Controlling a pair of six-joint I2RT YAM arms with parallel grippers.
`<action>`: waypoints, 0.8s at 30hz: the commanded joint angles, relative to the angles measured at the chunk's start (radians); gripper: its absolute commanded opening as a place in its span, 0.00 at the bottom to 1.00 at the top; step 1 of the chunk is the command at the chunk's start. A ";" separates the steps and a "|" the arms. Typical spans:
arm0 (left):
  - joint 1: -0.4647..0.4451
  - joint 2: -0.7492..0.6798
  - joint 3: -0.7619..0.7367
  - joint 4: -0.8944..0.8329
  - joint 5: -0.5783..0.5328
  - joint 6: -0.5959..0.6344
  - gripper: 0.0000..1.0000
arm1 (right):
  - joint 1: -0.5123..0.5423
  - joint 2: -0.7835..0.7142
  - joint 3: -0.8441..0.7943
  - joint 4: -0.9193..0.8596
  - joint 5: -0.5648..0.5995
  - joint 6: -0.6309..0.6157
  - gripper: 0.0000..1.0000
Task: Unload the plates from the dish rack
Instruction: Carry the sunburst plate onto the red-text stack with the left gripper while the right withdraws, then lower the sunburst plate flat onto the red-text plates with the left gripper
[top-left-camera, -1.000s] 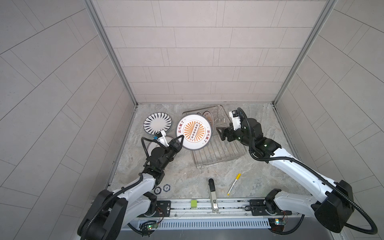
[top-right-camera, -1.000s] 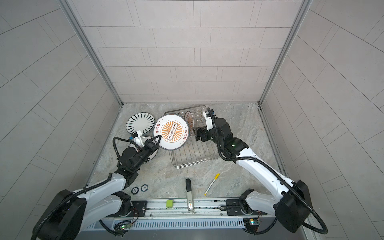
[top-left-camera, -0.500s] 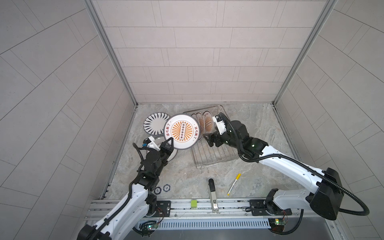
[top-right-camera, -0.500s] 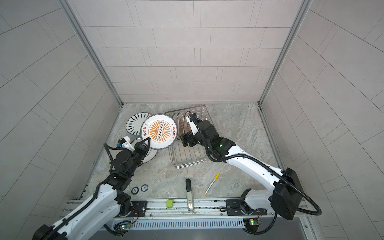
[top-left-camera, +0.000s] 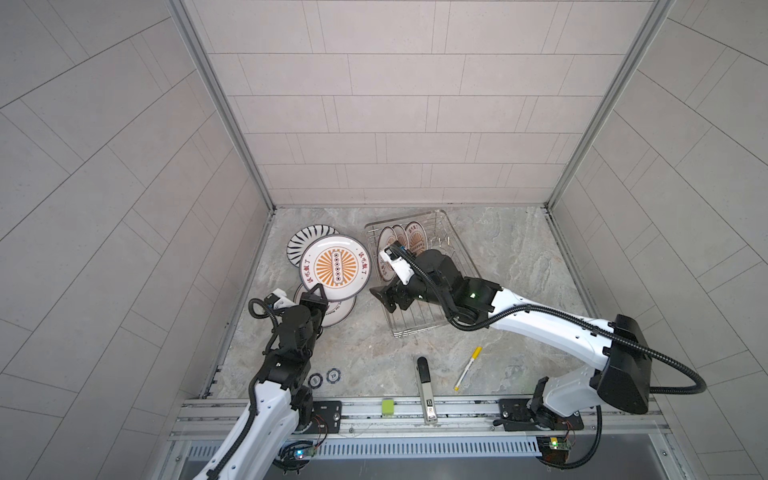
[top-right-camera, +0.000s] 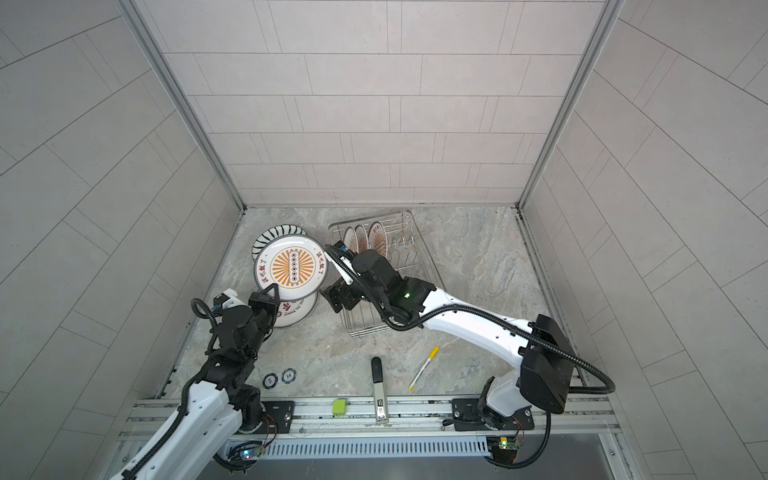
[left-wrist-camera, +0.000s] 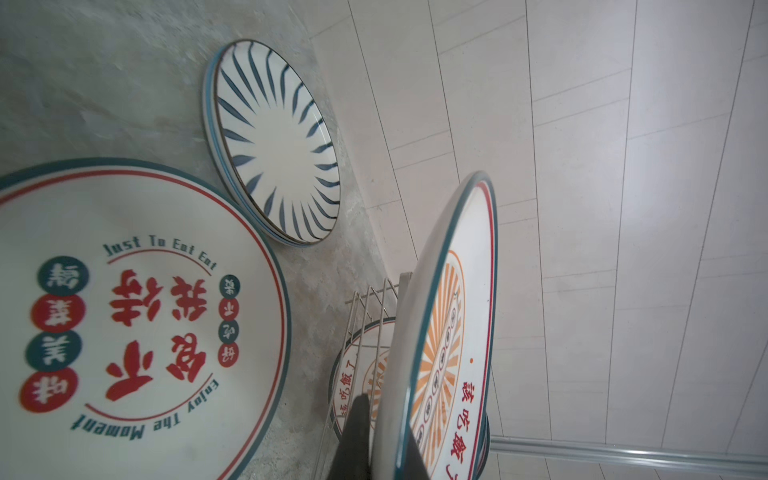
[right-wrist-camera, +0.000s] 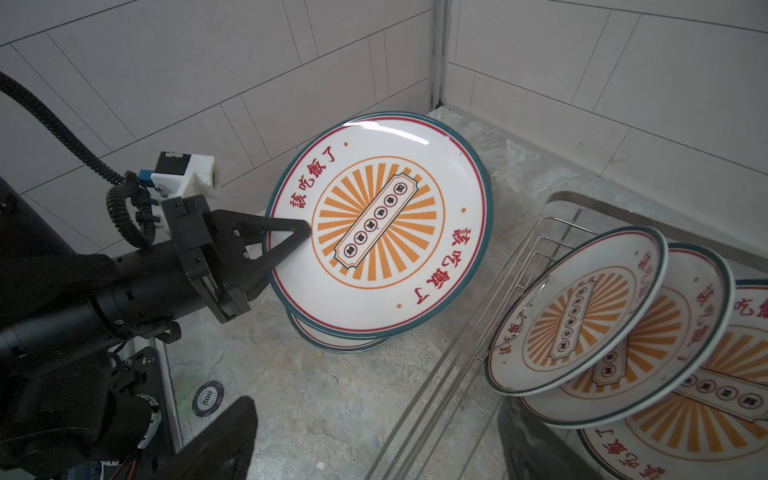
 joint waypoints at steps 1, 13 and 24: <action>0.033 -0.038 -0.013 -0.021 -0.044 -0.060 0.00 | 0.001 0.027 0.043 -0.032 -0.013 -0.032 0.93; 0.084 -0.043 -0.060 -0.162 -0.055 -0.150 0.00 | 0.002 0.195 0.217 -0.163 -0.098 -0.064 0.92; 0.087 0.045 -0.057 -0.170 -0.057 -0.139 0.00 | 0.009 0.331 0.327 -0.208 -0.162 -0.080 0.91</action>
